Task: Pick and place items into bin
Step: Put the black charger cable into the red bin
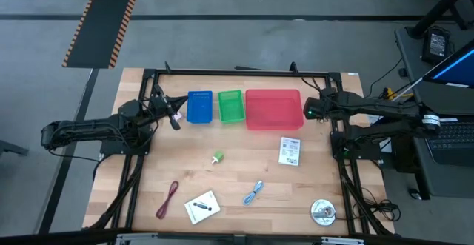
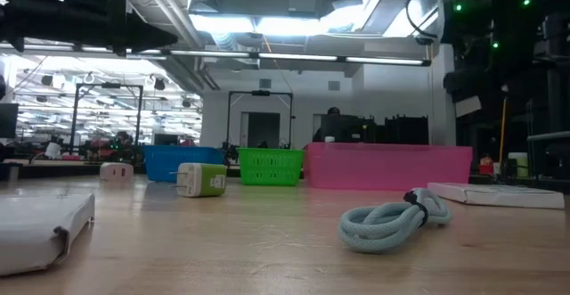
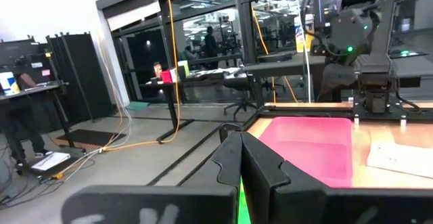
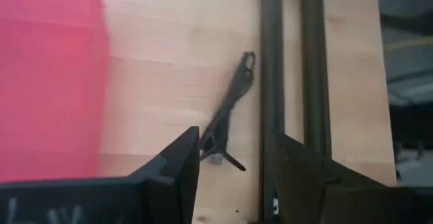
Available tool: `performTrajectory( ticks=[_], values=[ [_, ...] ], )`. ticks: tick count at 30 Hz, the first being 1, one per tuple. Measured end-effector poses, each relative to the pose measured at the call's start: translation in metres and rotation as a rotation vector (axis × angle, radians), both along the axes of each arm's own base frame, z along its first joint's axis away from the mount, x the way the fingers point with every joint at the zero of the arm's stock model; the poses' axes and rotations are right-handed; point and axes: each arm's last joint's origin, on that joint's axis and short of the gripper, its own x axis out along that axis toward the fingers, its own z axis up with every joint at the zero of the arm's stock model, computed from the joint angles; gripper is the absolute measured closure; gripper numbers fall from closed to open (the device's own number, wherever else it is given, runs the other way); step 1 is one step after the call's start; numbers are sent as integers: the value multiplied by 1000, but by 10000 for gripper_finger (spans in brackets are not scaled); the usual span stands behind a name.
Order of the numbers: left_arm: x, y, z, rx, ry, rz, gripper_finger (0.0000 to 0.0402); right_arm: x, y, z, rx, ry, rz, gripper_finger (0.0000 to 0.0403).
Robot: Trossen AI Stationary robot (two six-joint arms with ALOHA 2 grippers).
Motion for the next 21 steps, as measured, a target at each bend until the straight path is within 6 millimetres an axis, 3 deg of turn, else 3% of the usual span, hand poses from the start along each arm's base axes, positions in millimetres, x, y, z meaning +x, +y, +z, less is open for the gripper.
performTrajectory(
  ticks=[9, 21],
  values=[
    [0, 0, 0, 0, 0, -1, 400, 1, -6, -11, 24, -52, -28, 266],
    [0, 0, 0, 0, 0, -1, 400, -6, -11, -45, 35, -75, -93, 273]
  ],
)
